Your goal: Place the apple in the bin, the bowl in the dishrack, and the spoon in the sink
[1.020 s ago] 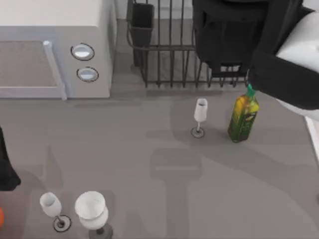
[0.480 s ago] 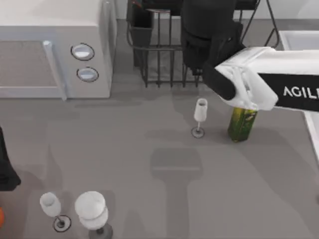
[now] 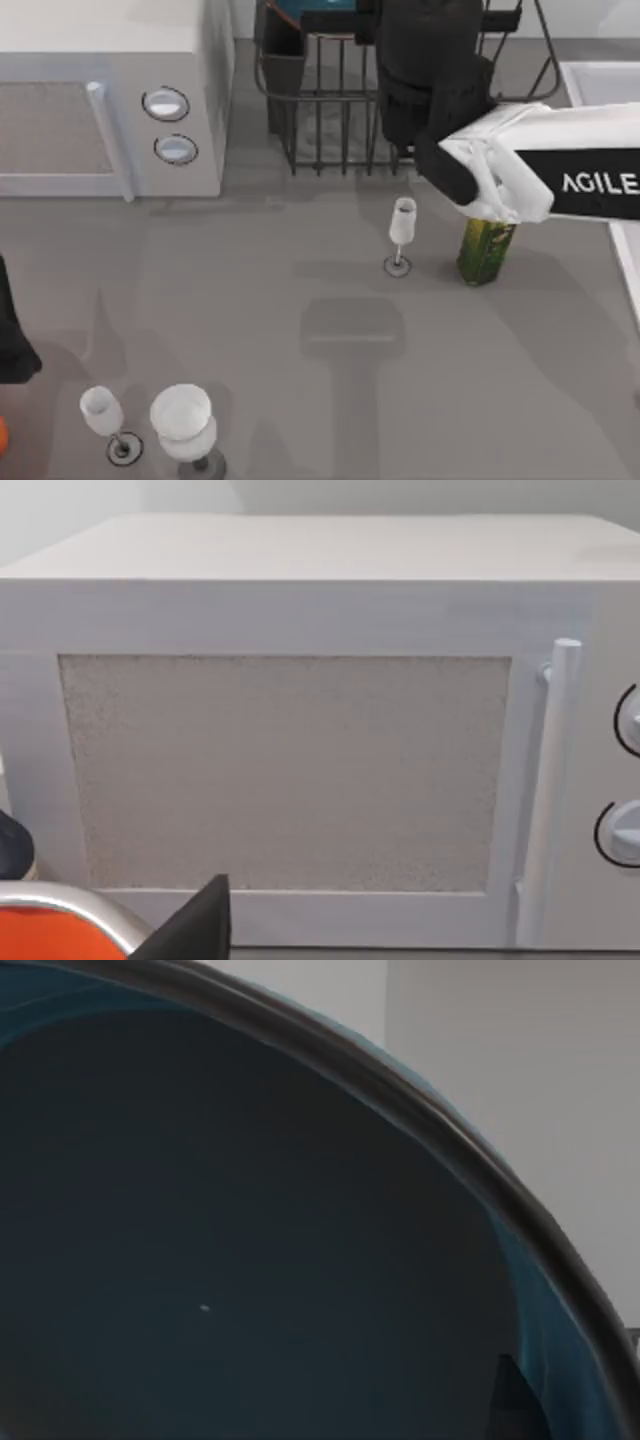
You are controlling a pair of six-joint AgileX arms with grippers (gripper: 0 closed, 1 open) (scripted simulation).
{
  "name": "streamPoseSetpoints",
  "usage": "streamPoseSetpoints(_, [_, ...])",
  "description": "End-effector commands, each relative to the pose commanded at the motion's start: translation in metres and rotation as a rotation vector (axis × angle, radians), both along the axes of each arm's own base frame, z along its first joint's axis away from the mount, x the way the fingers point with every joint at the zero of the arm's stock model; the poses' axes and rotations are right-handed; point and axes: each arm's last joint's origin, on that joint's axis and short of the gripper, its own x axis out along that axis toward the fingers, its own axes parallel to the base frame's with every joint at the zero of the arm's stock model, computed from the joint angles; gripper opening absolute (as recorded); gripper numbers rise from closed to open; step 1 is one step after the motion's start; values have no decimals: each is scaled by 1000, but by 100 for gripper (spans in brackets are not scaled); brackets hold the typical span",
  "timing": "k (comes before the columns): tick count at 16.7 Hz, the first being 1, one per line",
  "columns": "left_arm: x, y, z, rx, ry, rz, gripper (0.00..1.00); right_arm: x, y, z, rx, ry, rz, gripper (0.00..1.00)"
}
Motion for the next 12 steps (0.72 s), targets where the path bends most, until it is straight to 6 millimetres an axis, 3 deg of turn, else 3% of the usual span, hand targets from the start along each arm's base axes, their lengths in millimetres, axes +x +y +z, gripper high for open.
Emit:
streamPoseSetpoints(11, [0,0,0,0,0,0,100,0,0,0,0,0,0,98])
streamPoseSetpoints(12, [0,0,0,0,0,0,100,0,0,0,0,0,0,100])
